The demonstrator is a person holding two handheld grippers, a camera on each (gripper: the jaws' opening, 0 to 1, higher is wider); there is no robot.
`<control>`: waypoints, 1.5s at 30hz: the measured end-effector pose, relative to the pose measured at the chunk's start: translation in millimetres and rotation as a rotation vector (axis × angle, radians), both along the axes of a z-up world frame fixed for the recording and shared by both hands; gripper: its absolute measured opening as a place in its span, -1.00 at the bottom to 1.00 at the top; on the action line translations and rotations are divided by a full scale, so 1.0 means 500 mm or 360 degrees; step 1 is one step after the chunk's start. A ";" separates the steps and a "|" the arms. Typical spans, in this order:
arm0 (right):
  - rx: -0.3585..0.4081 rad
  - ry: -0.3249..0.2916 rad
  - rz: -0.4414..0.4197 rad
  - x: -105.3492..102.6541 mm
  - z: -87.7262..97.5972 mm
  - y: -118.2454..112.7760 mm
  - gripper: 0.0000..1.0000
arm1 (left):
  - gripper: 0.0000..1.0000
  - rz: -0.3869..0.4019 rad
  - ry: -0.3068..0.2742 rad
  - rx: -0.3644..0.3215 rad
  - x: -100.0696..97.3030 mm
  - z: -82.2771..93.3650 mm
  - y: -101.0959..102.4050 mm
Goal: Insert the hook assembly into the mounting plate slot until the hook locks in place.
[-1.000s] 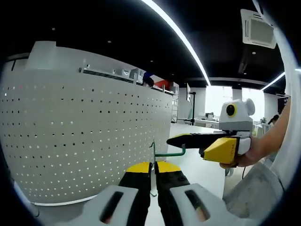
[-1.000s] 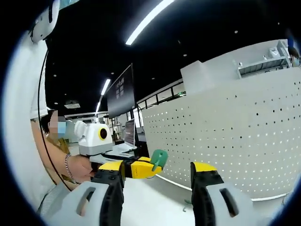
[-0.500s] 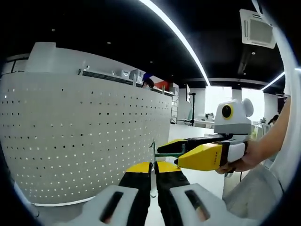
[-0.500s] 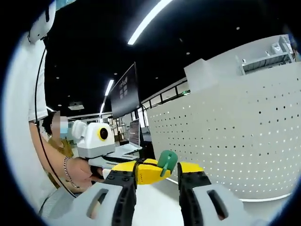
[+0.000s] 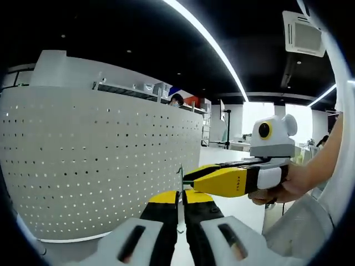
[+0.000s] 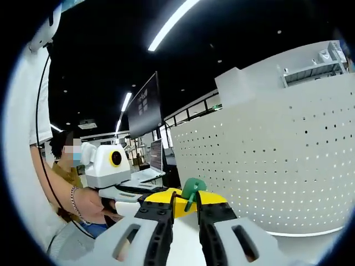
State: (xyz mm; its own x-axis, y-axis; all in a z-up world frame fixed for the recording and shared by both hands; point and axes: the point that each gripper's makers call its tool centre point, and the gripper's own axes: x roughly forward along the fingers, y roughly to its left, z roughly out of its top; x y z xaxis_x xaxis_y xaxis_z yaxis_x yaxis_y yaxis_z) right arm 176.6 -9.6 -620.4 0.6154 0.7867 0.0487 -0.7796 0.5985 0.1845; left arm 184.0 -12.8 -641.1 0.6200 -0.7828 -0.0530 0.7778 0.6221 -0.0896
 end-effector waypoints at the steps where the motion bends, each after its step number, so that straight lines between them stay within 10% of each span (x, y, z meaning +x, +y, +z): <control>1: 0.0017 0.0015 0.0015 -0.001 0.001 0.002 -0.78 | -0.95 0.0007 0.0001 -0.0008 0.000 0.002 0.000; 45: 0.0057 0.0097 -0.0114 0.000 0.002 -0.006 -1.00 | -0.69 0.0052 -0.0028 0.0028 -0.009 0.006 0.000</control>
